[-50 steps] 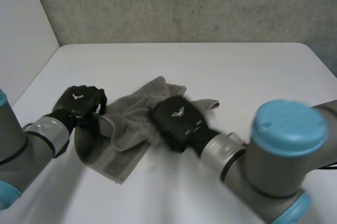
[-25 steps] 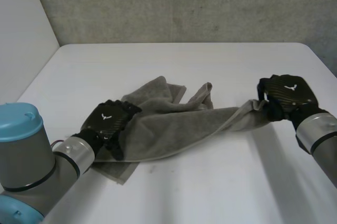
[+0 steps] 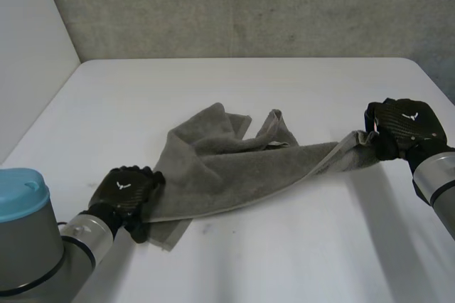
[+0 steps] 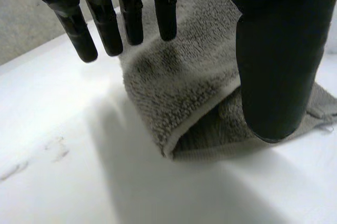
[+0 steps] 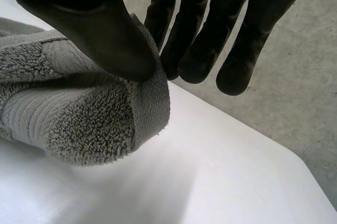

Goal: Fold the towel.

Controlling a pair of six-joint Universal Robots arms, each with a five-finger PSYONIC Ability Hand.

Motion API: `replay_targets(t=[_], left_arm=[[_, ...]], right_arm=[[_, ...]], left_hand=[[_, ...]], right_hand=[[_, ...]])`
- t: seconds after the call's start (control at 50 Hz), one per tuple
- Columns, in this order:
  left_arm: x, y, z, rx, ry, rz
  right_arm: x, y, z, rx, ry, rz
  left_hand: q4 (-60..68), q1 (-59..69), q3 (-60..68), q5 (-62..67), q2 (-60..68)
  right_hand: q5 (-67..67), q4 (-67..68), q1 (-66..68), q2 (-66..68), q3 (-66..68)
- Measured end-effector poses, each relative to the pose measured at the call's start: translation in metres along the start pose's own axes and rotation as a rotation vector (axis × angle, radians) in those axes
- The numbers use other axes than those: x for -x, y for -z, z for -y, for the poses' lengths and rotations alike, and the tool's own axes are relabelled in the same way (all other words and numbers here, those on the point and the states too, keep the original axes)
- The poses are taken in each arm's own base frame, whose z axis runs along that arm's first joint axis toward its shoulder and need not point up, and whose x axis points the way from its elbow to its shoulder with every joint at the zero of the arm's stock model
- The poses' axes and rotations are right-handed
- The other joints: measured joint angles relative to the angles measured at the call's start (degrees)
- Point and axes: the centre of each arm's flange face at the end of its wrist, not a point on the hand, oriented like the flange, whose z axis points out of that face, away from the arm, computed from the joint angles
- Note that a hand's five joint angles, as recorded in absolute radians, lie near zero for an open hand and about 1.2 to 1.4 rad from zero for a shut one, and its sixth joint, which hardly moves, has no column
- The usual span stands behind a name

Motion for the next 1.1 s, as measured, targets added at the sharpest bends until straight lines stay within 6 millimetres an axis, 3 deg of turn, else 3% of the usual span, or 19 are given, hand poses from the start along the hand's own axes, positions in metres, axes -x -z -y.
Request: replay_targets(t=[0.24, 0.56, 0.62, 0.7, 0.74, 0.8, 0.82, 0.9, 1.0, 1.1], left_arm=[[0.002, -0.016, -0.001, -0.046, -0.006, 0.014], [0.011, -0.035, 0.013, -0.137, -0.017, 0.053], [0.018, -0.034, 0.034, -0.195, -0.033, 0.075], [0.027, -0.019, 0.076, -0.310, -0.067, 0.108], [0.034, 0.000, 0.112, -0.398, -0.091, 0.130], [0.038, 0.024, 0.147, -0.470, -0.109, 0.146], [0.041, 0.041, 0.167, -0.507, -0.117, 0.154], [0.046, 0.082, 0.208, -0.556, -0.128, 0.162], [0.049, 0.110, 0.234, -0.525, -0.128, 0.151], [0.050, 0.102, 0.234, -0.421, -0.127, 0.123]], right_arm=[[0.001, 0.001, -0.002, 0.002, -0.001, 0.002], [-0.002, 0.000, 0.010, -0.035, 0.009, -0.006], [-0.006, 0.000, 0.031, -0.092, 0.026, -0.018], [-0.012, 0.007, 0.067, -0.163, 0.056, -0.033], [-0.016, 0.017, 0.099, -0.209, 0.088, -0.045], [-0.020, 0.028, 0.128, -0.237, 0.125, -0.055], [-0.022, 0.036, 0.144, -0.245, 0.154, -0.061], [-0.024, 0.055, 0.177, -0.219, 0.241, -0.067], [-0.024, 0.068, 0.189, -0.085, 0.354, -0.032], [-0.021, 0.065, 0.180, 0.059, 0.407, 0.035]], left_hand=[[26.2, 26.4, 26.2, 26.1, 26.2], [47.7, 45.9, 47.7, 46.7, 47.8], [48.4, 46.2, 48.3, 47.1, 48.4], [48.6, 46.7, 48.5, 47.3, 48.6], [48.6, 46.7, 48.5, 47.3, 48.7], [48.6, 46.7, 48.6, 47.3, 48.7], [48.6, 46.7, 48.6, 47.3, 48.7], [48.6, 46.7, 48.6, 47.5, 48.7], [48.7, 47.0, 48.6, 47.5, 48.7], [48.7, 47.0, 48.6, 47.5, 48.7]], right_hand=[[0.0, 0.0, 0.0, 0.0, 0.0], [0.0, 0.0, 0.0, 0.0, 0.0], [0.0, 0.0, 0.0, 0.0, 0.0], [0.0, 0.0, 0.0, 0.0, 0.0], [0.0, 0.0, 0.0, 0.0, 0.0], [0.0, 0.0, 0.0, 0.0, 0.0], [0.0, 0.0, 0.0, 0.0, 0.0], [0.2, 0.0, 0.0, 0.0, 0.0], [0.3, 0.0, 0.0, 0.0, 0.0], [0.3, 0.0, 0.0, 0.0, 0.0]])
